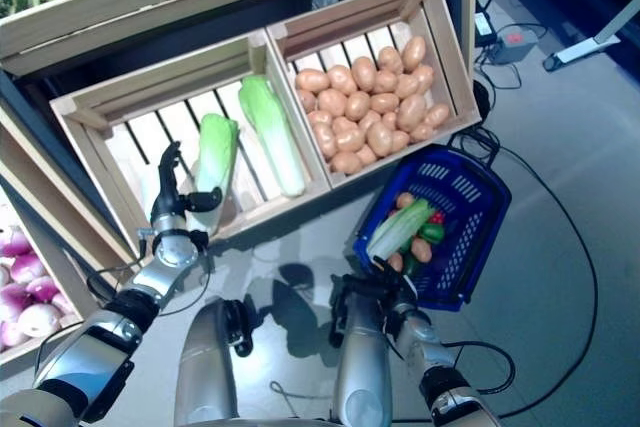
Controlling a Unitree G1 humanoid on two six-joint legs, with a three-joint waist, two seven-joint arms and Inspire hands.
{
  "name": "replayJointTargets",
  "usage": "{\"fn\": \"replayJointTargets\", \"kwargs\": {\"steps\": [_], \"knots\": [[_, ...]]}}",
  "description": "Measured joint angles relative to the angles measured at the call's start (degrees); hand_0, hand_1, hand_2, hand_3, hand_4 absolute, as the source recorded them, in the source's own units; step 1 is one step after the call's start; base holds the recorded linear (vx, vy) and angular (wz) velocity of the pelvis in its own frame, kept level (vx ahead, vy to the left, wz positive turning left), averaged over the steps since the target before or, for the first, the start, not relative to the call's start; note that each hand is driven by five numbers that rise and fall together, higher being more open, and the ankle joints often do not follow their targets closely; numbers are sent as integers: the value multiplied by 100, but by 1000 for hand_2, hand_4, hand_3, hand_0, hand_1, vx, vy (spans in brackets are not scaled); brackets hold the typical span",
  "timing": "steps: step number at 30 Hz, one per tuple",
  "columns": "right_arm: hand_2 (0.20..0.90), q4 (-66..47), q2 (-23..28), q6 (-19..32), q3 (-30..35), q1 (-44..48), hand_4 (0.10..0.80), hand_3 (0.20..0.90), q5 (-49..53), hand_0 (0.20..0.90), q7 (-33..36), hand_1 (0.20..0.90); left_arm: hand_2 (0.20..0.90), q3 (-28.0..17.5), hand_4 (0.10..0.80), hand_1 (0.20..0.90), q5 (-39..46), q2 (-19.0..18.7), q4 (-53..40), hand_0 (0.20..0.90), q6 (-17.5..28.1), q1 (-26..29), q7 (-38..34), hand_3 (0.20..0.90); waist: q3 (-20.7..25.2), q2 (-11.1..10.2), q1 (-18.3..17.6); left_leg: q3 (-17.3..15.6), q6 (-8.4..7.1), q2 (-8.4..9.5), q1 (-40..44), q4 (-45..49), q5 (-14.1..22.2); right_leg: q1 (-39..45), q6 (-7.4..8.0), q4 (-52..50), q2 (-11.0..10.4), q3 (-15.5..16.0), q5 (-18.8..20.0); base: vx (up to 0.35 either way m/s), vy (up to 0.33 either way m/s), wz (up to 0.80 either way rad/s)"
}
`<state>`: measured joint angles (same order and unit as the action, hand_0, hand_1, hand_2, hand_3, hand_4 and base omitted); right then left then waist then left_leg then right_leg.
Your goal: Put vegetables into the basket
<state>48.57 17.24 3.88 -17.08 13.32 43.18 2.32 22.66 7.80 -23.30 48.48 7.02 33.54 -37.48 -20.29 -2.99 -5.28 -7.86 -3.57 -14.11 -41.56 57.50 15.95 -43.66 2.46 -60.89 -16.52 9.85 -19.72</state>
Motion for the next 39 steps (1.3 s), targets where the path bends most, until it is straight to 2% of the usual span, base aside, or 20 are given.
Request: {"fn": "replayJointTargets", "kwargs": {"steps": [3,10,13,20,23,25,26,27,28,29,31,32,33,34,35,36,37,39], "knots": [[900,-24,42,-8,14,36,800,900,0,900,0,900,900,-66,800,900,202,-39,177,900,-140,89,119,900,-12,-25,-28,10,-5,-51,-145,165,37,-155,-27,-146,-1,-16,-22,31,32,-6],[900,-326,191,-96,73,95,800,900,0,900,1,900,900,-66,800,900,395,-389,461,900,-573,280,534,900,-31,-59,-206,131,4,-123,-674,642,134,-631,-72,-554,-3,-44,-86,1,7,-1],[900,-464,251,-105,97,96,800,900,3,900,2,900,900,-64,800,900,440,-573,470,900,-659,400,719,900,-97,-140,-204,136,1,-185,-856,872,185,-842,-113,-793,-7,-96,-142,-9,-1,-4],[900,-715,464,-140,134,198,800,900,63,900,10,900,900,-64,800,900,586,-686,675,900,-826,789,826,900,-117,-129,-237,232,7,-241,-1393,1244,189,-1334,-126,-1133,-36,-125,-160,-25,5,1],[900,-1011,690,-217,135,249,800,900,62,900,57,900,900,-59,800,900,589,-870,662,900,-960,977,1017,900,-149,-13,-194,291,80,-308,-1637,1592,303,-1597,-49,-1435,-75,-184,-203,-8,36,-8],[900,-1102,691,-244,147,195,800,900,64,900,95,900,900,58,800,900,603,-988,733,900,-1001,1099,1214,900,-102,-94,-258,227,64,-384,-1801,1747,298,-1559,46,-1971,-63,-489,-642,0,32,39],[900,-1103,688,-264,265,264,800,900,68,900,107,900,900,134,800,900,607,-1072,708,900,-978,1270,1296,900,-107,-108,-307,208,-50,-474,-2054,1922,353,-1758,66,-2045,-109,-465,-750,-10,8,26],[900,-1098,711,-281,330,399,800,900,68,900,108,900,900,119,800,900,618,-1103,722,900,-985,1391,1302,900,-102,-93,-269,349,-148,-486,-2144,2392,571,-1973,72,-2059,-89,-490,-746,0,0,0],[900,-1107,729,-281,330,505,800,900,70,900,108,900,900,36,800,900,662,-1132,753,900,-998,1418,1310,900,-89,-26,-269,422,-204,-478,-1857,2452,805,-2090,102,-2054,-83,-472,-730,-5,-1,-29],[900,-1119,723,-280,327,574,800,900,72,900,110,900,900,-4,800,900,672,-1142,795,900,-1006,1453,1336,900,-115,-9,-271,462,-213,-478,-1791,2452,1095,-2100,123,-2052,-99,-455,-718,-3,-2,-25],[900,-1152,720,-300,276,596,800,900,75,900,110,900,900,-66,800,900,891,-1129,890,900,-1053,1500,1501,900,-115,7,-304,447,-210,-552,-1811,2432,1093,-2127,267,-1960,-118,-407,-642,3,-6,-22],[900,-1175,718,-315,275,550,800,900,75,900,110,900,836,-65,758,836,885,-1127,884,836,-1043,1503,1513,836,-98,21,-266,462,-198,-660,-1901,2428,1097,-2154,288,-2045,-70,-404,-637,12,-8,-8],[900,-1219,699,-318,297,456,800,900,76,900,110,900,502,-59,535,502,884,-1151,882,502,-1016,1521,1518,502,-52,-56,-281,450,-192,-685,-1994,2487,1094,-2108,214,-2487,-71,-629,-689,16,-8,12],[900,-1235,697,-319,309,419,800,900,75,900,110,900,300,-53,400,300,884,-1157,881,300,-1003,1538,1521,300,-27,-98,-307,437,-203,-687,-2044,2514,1089,-2010,205,-2525,-68,-689,-854,28,-7,35],[900,-1178,704,-359,324,443,800,900,73,900,115,900,300,-56,400,300,882,-1181,843,300,-987,1581,1502,300,-34,-108,-309,477,-265,-703,-2139,2570,1057,-2053,196,-2540,-39,-695,-1064,39,-7,11],[900,-1168,712,-365,323,443,800,900,71,900,115,900,300,-73,400,300,891,-1187,867,300,-1004,1559,1495,300,-26,-94,-285,508,-278,-688,-2054,2533,1048,-2092,196,-2525,-14,-684,-1063,50,-6,-10],[900,-1168,709,-386,304,403,800,900,69,900,115,900,300,-133,400,300,945,-1188,910,300,-1055,1507,1497,300,-18,-80,-265,543,-358,-671,-1970,2534,1000,-2061,193,-2527,-20,-661,-1061,42,-3,-25],[900,-1175,710,-389,314,302,800,900,63,900,116,900,300,-254,400,300,1110,-1210,959,300,-1052,1365,1490,300,-5,-64,-290,584,-362,-672,-1892,2558,1013,-1996,188,-2521,-46,-615,-1058,57,-5,-18]]}}
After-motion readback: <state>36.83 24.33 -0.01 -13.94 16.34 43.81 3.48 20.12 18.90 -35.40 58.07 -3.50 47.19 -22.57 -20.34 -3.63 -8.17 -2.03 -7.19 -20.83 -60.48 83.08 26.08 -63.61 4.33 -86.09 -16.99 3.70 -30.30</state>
